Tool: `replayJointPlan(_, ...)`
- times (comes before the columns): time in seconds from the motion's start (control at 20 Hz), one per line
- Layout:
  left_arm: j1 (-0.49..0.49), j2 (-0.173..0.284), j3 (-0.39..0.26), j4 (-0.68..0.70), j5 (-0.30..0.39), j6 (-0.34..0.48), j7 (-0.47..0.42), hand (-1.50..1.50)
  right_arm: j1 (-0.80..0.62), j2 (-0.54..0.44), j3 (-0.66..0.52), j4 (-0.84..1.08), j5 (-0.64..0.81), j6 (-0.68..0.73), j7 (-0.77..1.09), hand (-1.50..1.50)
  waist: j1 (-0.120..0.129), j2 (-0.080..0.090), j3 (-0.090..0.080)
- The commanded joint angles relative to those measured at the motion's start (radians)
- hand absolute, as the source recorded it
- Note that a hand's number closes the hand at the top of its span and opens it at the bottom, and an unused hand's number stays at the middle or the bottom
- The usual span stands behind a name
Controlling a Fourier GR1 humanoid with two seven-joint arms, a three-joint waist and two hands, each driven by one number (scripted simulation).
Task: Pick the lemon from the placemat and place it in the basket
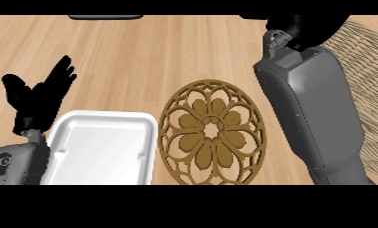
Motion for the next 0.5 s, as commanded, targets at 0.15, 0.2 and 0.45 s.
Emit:
replayJointPlan(0.15, 0.014, -0.010, -0.008, -0.001, -0.015, 0.004, -0.009, 0.00, 0.157, -0.045, -0.103, -0.212, -0.036, 0.158, 0.032, 1.50, -0.004, 0.000, 0.001)
replayJointPlan(0.2, 0.014, 0.018, 0.019, 0.041, 0.009, -0.036, -0.041, 0.00, 0.223, -0.034, -0.093, -0.189, -0.012, 0.088, 0.011, 1.50, 0.000, 0.004, 0.001)
replayJointPlan(0.45, 0.020, 0.024, 0.036, 0.008, 0.031, -0.050, -0.025, 0.00, 0.381, -0.028, -0.119, -0.316, -0.018, 0.053, -0.049, 1.50, 0.007, 0.005, 0.001)
